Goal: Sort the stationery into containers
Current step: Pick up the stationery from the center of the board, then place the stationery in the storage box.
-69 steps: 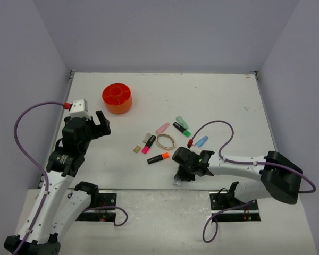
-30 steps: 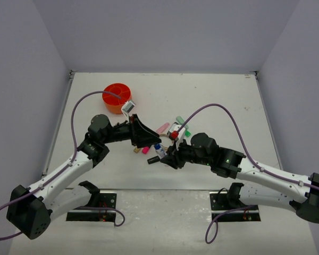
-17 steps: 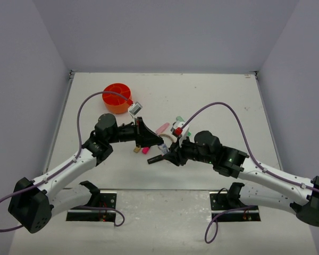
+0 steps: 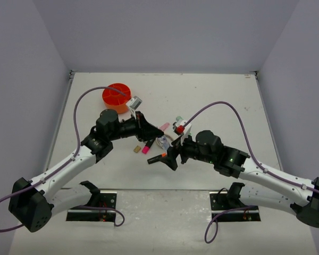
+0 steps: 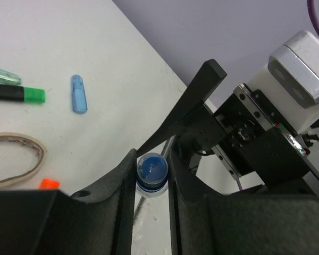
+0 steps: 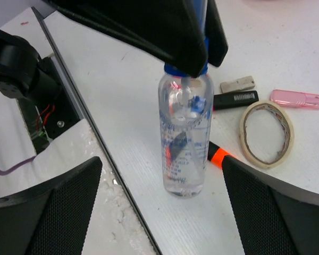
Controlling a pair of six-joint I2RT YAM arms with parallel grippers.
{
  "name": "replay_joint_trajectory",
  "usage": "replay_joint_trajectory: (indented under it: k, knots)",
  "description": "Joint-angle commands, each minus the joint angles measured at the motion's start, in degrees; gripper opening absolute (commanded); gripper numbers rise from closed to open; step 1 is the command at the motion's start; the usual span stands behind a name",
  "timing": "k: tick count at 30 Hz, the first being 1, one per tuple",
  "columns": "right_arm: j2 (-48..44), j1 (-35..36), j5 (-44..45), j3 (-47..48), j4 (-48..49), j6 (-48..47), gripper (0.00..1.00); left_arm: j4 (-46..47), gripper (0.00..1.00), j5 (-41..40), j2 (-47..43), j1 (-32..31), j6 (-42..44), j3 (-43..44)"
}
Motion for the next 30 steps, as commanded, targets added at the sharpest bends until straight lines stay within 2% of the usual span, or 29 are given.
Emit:
replay_joint_trajectory:
  k: [1, 5, 11, 12, 13, 15, 18, 20, 23, 26, 30]
  knots:
    - [-2.71, 0.16, 4.21, -1.92, 2.36, 1.89, 0.99, -4.42, 0.00, -8.76, -2.02, 0.18, 3.78, 5.36]
    - [-3.83, 0.15, 10.46, -2.28, -1.56, 4.43, 0.99, -13.60, 0.00, -21.51, -2.06, 0.25, 6.84, 10.63]
    - [-8.62, 0.16, 15.80, -2.91, -6.09, 7.36, 0.99, -22.14, 0.00, -35.16, 1.66, 0.62, 9.63, 18.72]
    - [-8.97, 0.08, 17.01, -2.57, -6.95, 7.37, 0.99, -23.35, 0.00, -35.20, 2.27, 0.62, 9.64, 19.93]
    - [-9.15, 0.08, 18.40, -1.82, -8.33, 8.63, 0.99, -25.77, 0.00, -40.69, 3.25, 0.79, 10.15, 22.75]
    - [-9.44, 0.09, 21.18, -1.01, -10.92, 10.36, 0.99, -28.30, 0.00, -48.46, 5.97, 1.97, 11.26, 26.15]
    - [-10.10, 0.16, 23.74, -0.45, -12.23, 11.78, 0.99, -31.29, 0.00, -53.51, 11.85, 5.80, 12.22, 33.29]
    - [-10.47, 0.16, 23.76, -0.50, -12.03, 12.25, 0.99, -32.63, 0.00, -55.07, 16.40, 10.52, 12.36, 38.31]
    - [-10.67, 0.16, 22.53, -0.23, -11.72, 12.52, 0.99, -33.33, 0.00, -53.32, 24.16, 16.16, 13.32, 45.28]
    - [-10.94, 0.10, 21.36, -0.18, -12.40, 12.90, 0.99, -31.28, 0.00, -55.68, 32.87, 17.76, 16.71, 52.99]
    - [-11.87, 0.08, 19.88, -0.96, -13.01, 13.51, 0.99, -28.18, 0.00, -53.07, 40.97, 20.11, 18.24, 58.31]
